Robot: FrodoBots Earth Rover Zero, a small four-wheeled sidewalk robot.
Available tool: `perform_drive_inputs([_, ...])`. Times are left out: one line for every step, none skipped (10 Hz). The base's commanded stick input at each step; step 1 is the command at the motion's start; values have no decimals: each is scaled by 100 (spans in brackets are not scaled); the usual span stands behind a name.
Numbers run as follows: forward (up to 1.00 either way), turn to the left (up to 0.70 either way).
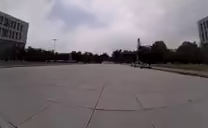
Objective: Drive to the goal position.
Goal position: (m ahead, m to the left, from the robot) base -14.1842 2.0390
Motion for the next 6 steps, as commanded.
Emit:
perform_drive_inputs([70, 0])
perform_drive_inputs([70, 0])
perform_drive_inputs([70, 0])
perform_drive_inputs([70, 0])
perform_drive_inputs([70, 0])
perform_drive_inputs([70, 0])
